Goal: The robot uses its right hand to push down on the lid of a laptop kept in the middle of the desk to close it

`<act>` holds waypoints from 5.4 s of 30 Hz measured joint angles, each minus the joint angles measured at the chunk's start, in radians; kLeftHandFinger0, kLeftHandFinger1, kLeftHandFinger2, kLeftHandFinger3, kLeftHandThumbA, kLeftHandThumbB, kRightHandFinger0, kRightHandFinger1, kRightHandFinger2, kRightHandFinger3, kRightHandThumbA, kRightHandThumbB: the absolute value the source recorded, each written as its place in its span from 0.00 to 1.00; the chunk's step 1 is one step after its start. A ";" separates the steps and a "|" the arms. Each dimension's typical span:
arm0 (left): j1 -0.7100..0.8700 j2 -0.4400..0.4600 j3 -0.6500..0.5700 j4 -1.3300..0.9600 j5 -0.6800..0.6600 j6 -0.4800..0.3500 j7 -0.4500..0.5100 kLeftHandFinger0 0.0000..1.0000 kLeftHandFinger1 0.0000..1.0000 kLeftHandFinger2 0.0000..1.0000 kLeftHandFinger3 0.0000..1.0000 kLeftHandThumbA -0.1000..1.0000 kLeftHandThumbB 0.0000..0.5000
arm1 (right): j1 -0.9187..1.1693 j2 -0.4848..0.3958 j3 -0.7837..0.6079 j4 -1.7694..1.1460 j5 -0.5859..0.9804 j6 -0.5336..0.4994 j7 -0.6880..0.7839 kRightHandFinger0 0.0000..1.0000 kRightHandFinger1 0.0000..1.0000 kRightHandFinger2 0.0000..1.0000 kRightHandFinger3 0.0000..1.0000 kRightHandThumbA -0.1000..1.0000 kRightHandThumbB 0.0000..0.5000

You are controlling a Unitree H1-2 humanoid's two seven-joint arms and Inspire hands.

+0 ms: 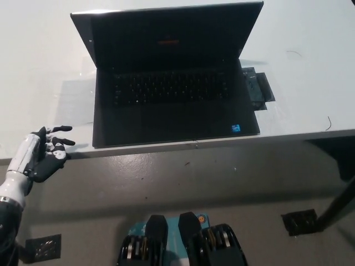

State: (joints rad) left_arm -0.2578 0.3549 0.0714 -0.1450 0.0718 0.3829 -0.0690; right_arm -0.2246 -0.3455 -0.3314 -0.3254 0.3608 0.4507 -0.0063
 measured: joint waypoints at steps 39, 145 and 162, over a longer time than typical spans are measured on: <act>-0.002 0.016 0.001 0.002 0.005 0.013 -0.024 0.31 0.38 0.49 0.63 0.02 0.00 | -0.834 0.084 0.433 0.578 -0.136 -0.026 0.047 0.95 0.89 0.84 0.98 1.00 0.48; -0.130 0.057 -0.009 0.016 0.018 0.031 -0.087 0.35 0.40 0.51 0.63 0.00 0.00 | -0.212 0.226 0.414 0.432 -0.158 -0.006 0.070 1.00 0.91 0.87 1.00 1.00 0.45; -0.128 0.058 -0.008 0.016 0.019 0.036 -0.087 0.32 0.37 0.48 0.62 0.00 0.00 | -0.155 0.137 0.412 0.176 -0.016 0.014 0.031 0.98 0.88 0.86 1.00 1.00 0.55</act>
State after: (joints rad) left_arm -0.3854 0.4129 0.0635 -0.1293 0.0905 0.4192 -0.1561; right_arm -0.3792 -0.2084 0.0806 -0.1493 0.3451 0.4648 0.0244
